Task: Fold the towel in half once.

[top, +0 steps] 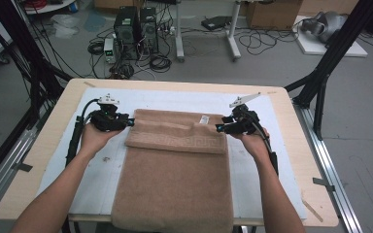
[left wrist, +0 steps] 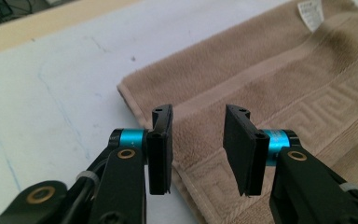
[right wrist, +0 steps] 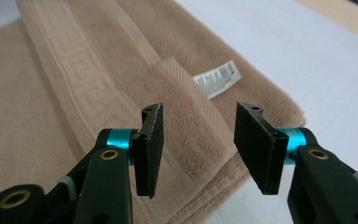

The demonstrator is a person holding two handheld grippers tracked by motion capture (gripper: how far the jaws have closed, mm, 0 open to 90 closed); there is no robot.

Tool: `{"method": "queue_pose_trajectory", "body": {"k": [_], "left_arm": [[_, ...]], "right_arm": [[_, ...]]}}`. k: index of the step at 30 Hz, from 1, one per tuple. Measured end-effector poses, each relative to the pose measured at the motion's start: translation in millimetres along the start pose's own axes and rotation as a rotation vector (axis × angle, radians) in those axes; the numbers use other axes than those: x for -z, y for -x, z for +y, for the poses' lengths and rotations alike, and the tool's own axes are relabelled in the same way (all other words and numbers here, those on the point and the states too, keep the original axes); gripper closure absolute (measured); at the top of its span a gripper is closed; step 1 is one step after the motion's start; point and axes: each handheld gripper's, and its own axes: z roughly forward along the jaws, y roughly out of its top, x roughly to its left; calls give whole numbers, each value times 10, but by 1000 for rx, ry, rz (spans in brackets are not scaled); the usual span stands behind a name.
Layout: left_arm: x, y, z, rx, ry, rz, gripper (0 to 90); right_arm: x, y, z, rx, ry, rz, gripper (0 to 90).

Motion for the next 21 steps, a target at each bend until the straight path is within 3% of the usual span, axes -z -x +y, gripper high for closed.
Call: {"method": "queue_pose_trajectory", "body": {"k": [4, 5, 9, 13, 17, 19, 21], "left_arm": [[-140, 42, -58, -26, -77, -14, 627], [-176, 40, -67, -17, -92, -21, 636], [-274, 42, -100, -6, -123, 15, 608], [-380, 66, -137, -15, -171, 11, 595], [-407, 87, -136, -13, -175, 6, 708], [-384, 108, -124, -33, -177, 12, 793], [-347, 145, -108, -46, -160, 22, 838]], "right_arm": [[-121, 6, -133, -18, -11, 7, 540], [-154, -1, -161, -18, -15, 9, 541], [-290, -13, -260, -34, -49, 8, 542], [-405, 3, -322, -50, -75, 6, 568], [-450, 37, -358, -76, -63, 36, 675], [-431, 45, -358, -86, -60, 53, 787], [-394, 29, -336, -63, -57, 56, 831]]}}
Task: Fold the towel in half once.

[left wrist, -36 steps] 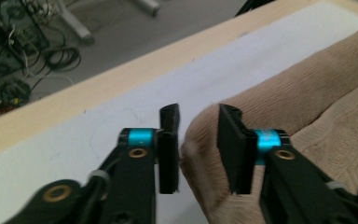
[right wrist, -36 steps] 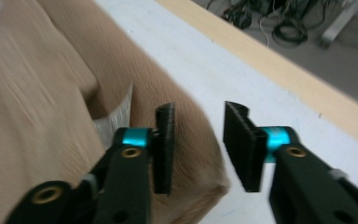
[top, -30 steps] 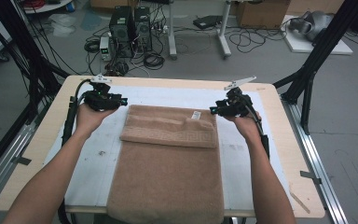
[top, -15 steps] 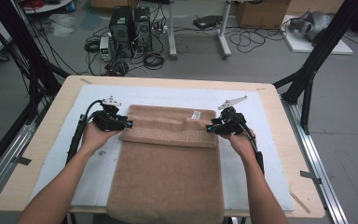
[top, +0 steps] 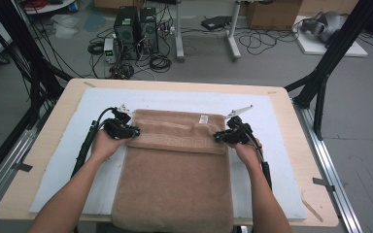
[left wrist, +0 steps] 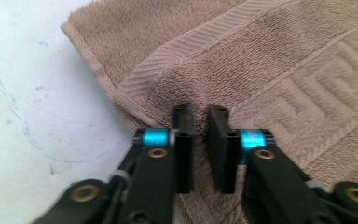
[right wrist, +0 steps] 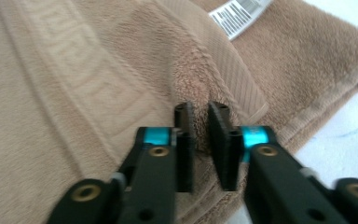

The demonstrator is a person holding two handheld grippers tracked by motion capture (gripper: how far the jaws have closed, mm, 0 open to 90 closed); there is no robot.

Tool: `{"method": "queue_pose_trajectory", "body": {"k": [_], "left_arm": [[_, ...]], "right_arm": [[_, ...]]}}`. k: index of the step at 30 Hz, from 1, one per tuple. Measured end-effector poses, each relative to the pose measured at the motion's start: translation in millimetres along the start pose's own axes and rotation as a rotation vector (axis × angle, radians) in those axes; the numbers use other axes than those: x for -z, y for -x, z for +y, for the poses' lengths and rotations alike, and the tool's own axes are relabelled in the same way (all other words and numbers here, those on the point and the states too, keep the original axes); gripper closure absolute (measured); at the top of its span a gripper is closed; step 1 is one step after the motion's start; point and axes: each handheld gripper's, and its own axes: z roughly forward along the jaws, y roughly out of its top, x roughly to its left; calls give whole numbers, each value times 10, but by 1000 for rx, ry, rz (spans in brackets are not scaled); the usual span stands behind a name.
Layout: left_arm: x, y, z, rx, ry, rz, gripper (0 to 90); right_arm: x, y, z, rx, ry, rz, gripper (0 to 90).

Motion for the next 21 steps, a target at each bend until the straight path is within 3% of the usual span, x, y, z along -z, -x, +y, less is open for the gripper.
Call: {"method": "queue_pose_trajectory", "body": {"k": [3, 6, 11, 16, 21], "left_arm": [[103, 9, 20, -5, 35, -8, 846], [251, 10, 42, 12, 100, -25, 847], [527, 79, 21, -14, 171, -31, 851], [710, 193, -183, 8, 235, -52, 851], [806, 372, -431, -39, 240, -40, 851]], "right_arm": [[86, -62, 40, 41, 11, -24, 835], [209, -96, 71, 48, 41, -16, 837], [434, -164, 121, 67, 101, 10, 838], [636, -288, 103, 105, 125, 43, 836], [729, -492, -3, 171, 106, 60, 837]]}}
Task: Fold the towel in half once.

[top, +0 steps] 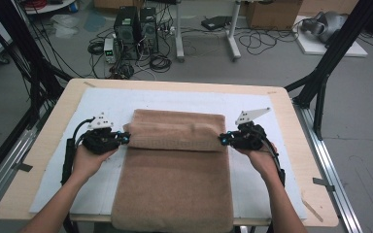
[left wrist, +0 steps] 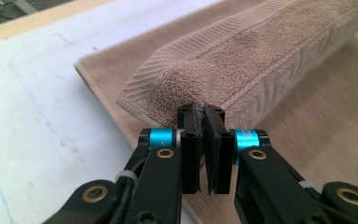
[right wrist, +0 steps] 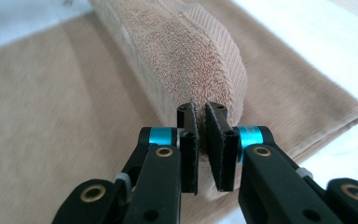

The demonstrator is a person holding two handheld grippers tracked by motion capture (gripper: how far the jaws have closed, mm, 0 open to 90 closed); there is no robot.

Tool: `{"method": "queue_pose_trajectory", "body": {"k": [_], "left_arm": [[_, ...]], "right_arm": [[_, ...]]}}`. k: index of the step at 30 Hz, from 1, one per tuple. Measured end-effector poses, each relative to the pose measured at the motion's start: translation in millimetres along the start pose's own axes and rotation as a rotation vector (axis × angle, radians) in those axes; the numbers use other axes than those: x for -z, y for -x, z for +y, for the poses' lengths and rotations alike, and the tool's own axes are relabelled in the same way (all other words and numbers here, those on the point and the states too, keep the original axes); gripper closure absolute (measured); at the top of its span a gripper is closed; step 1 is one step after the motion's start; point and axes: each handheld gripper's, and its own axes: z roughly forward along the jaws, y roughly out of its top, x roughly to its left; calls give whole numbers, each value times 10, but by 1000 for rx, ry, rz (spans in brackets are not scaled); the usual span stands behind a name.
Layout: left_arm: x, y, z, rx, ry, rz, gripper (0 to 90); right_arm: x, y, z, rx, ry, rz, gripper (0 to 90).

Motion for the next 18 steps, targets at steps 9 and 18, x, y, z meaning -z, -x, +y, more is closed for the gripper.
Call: {"method": "queue_pose_trajectory", "body": {"k": [9, 18], "left_arm": [[266, 303, -301, -20, 40, -27, 854], [648, 555, -489, -37, 62, -149, 629]], "right_arm": [[201, -335, -244, 32, 68, 57, 841], [490, -609, -488, 40, 98, 136, 698]]}}
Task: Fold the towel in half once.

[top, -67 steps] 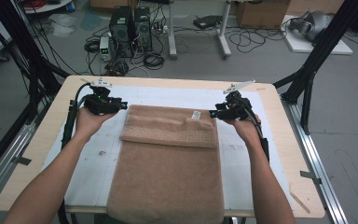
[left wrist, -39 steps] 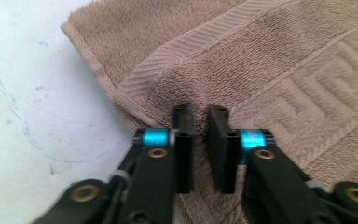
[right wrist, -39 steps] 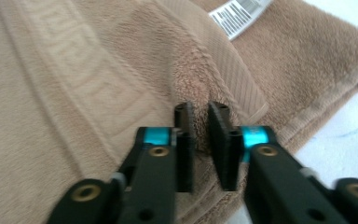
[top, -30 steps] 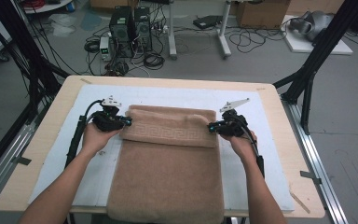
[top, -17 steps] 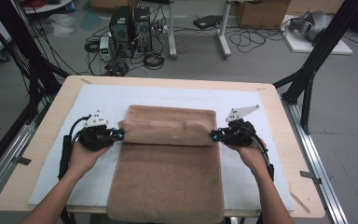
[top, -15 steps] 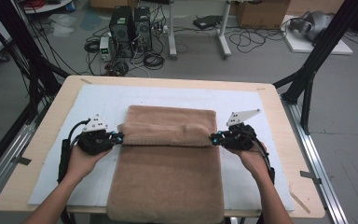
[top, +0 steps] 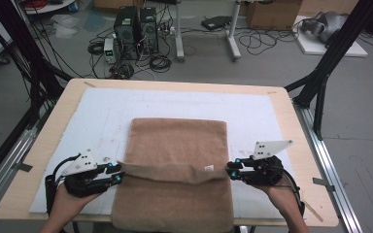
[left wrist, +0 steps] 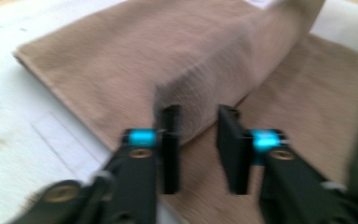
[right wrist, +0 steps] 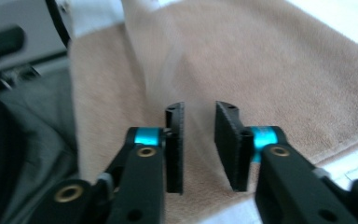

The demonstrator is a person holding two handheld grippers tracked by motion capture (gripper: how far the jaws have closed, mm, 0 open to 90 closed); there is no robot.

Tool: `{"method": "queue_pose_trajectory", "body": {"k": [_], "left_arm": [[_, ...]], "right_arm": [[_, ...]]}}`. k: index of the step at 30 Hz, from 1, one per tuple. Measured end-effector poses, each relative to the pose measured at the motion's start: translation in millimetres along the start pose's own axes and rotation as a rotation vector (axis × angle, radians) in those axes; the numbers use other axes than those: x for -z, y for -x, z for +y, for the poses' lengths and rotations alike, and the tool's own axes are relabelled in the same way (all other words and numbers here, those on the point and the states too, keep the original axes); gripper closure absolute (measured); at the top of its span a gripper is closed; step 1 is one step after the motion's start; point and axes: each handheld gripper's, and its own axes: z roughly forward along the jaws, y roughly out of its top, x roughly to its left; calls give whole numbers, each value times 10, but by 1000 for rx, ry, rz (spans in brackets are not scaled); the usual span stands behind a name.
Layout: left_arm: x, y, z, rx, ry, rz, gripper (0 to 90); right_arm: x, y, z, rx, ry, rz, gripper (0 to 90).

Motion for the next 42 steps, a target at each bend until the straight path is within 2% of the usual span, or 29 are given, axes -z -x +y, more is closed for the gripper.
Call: {"method": "queue_pose_trajectory", "body": {"k": [3, 5, 7, 11, 14, 18, 20, 21, 24, 25, 28, 35, 40, 42], "left_arm": [[-8, -40, 47, -14, -9, 19, 606], [-70, -98, 68, -12, -9, 36, 604], [-180, -152, 66, 6, -21, 28, 604], [-420, -190, 17, -7, -97, 30, 604], [-522, -181, -39, -24, -152, 16, 603], [-629, -160, -152, -46, -237, 27, 593], [-632, -125, -192, -58, -217, 37, 606], [-628, -114, -198, -57, -210, 28, 653], [-627, -107, -185, -67, -219, 13, 837], [-627, -110, -177, -59, -220, 13, 865], [-602, -115, -168, -43, -209, 11, 878], [-438, -74, -104, -36, -153, 2, 882], [-249, 1, -29, -47, -126, -22, 882], [-175, 20, -21, -28, -123, -50, 881]], "right_arm": [[11, 48, 5, -12, 6, -27, 654], [-68, 93, 8, -15, -19, -42, 636], [-181, 132, -6, -17, -63, -58, 624], [-421, 166, -84, -19, -117, -49, 610], [-552, 132, -176, -6, -160, -38, 610], [-658, 109, -310, -15, -211, -34, 608], [-704, 87, -351, -19, -227, -26, 655], [-718, 73, -364, -6, -223, -36, 697], [-717, 86, -352, -22, -217, -32, 833], [-721, 84, -342, -25, -217, -28, 840], [-712, 63, -310, -7, -225, -31, 852], [-573, -8, -232, 10, -170, -13, 860], [-444, -121, -145, 33, -147, 1, 859], [-402, -161, -148, 33, -145, 10, 858]]}}
